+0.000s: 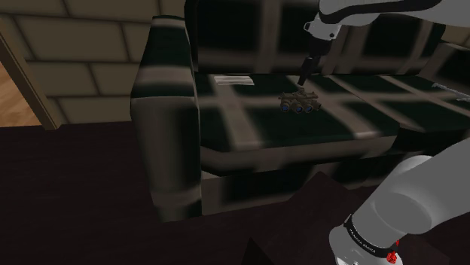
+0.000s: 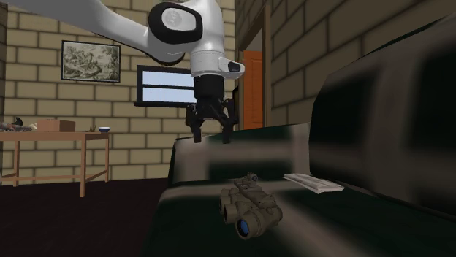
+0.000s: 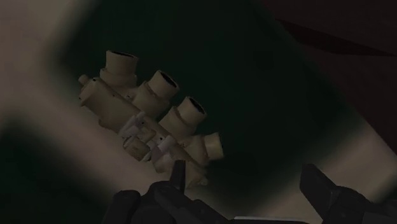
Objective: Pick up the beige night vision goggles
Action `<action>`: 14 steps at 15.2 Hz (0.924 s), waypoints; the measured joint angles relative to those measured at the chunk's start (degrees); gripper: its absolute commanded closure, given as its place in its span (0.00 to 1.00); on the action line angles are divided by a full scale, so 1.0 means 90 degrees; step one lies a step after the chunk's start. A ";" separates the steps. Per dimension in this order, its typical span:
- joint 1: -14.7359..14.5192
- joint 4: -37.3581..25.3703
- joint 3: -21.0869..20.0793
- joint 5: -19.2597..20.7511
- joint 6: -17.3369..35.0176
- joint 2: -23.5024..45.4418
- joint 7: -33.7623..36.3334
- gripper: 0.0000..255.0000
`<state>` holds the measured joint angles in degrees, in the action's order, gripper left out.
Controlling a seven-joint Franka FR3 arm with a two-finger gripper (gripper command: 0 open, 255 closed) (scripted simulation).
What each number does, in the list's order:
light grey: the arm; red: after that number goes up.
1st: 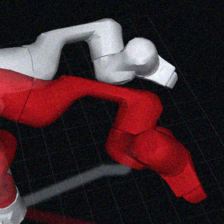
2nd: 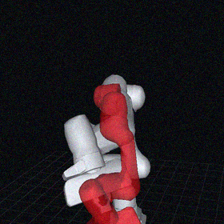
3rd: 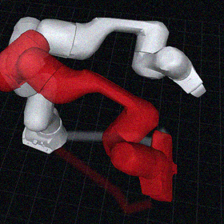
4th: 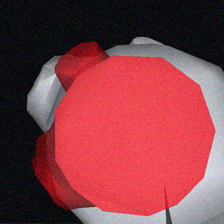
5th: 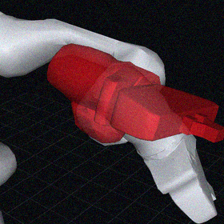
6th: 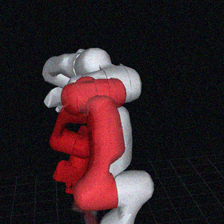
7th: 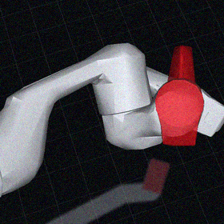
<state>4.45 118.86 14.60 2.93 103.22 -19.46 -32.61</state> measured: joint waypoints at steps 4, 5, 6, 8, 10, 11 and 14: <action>0.0118 -0.0609 0.0420 -0.0007 0.0096 0.0858 -0.0742 0.00; 0.0133 -0.0801 0.0487 -0.0037 0.0104 0.1104 -0.0886 0.00; 0.0167 -0.0982 0.0568 -0.0064 0.0112 0.1333 -0.1058 0.00; 0.0218 -0.1236 0.0665 -0.0104 0.0110 0.1651 -0.1294 0.00; 0.0238 -0.1233 0.0697 -0.0128 0.0223 0.1780 -0.1372 0.00; 0.0244 -0.1163 0.0705 -0.0130 0.0307 0.1796 -0.1389 0.00; 0.0247 -0.0973 0.0711 -0.0145 0.0546 0.1850 -0.1402 0.00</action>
<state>6.67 110.10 21.00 1.63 108.13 -2.81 -45.22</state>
